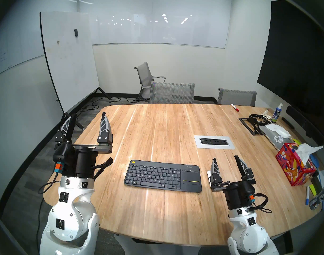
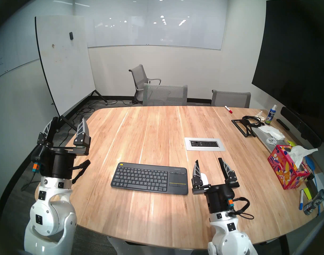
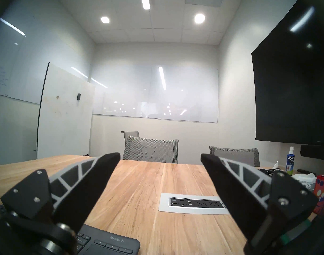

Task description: Put the mouse beside the keyboard

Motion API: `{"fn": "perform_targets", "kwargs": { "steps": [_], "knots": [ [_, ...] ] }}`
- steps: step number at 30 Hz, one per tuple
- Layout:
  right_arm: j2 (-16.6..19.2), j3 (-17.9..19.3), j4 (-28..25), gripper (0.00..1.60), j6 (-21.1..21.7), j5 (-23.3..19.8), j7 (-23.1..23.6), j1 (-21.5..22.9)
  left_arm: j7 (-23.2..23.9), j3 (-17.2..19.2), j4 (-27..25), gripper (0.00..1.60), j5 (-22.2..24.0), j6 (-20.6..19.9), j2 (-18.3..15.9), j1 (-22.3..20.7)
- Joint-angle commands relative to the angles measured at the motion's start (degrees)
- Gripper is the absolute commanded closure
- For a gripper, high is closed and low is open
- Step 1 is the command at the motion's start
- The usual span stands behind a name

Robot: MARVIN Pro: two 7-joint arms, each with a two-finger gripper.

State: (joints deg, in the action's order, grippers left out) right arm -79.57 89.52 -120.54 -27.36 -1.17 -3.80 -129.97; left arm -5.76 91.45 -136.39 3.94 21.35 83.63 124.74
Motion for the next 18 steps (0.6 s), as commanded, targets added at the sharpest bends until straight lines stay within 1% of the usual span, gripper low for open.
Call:
{"fn": "perform_targets", "kwargs": {
  "steps": [1,18],
  "knots": [
    [-0.1,0.1,-1.5,0.00,-0.6,-0.4,0.0,0.0,0.0,0.0,-1.0,0.00,0.1,0.1,0.0,0.0],
    [-0.2,0.2,-1.5,0.00,-0.7,-0.5,0.2,0.0,0.0,0.0,-1.0,0.00,0.1,0.1,0.0,0.0]
  ]
}}
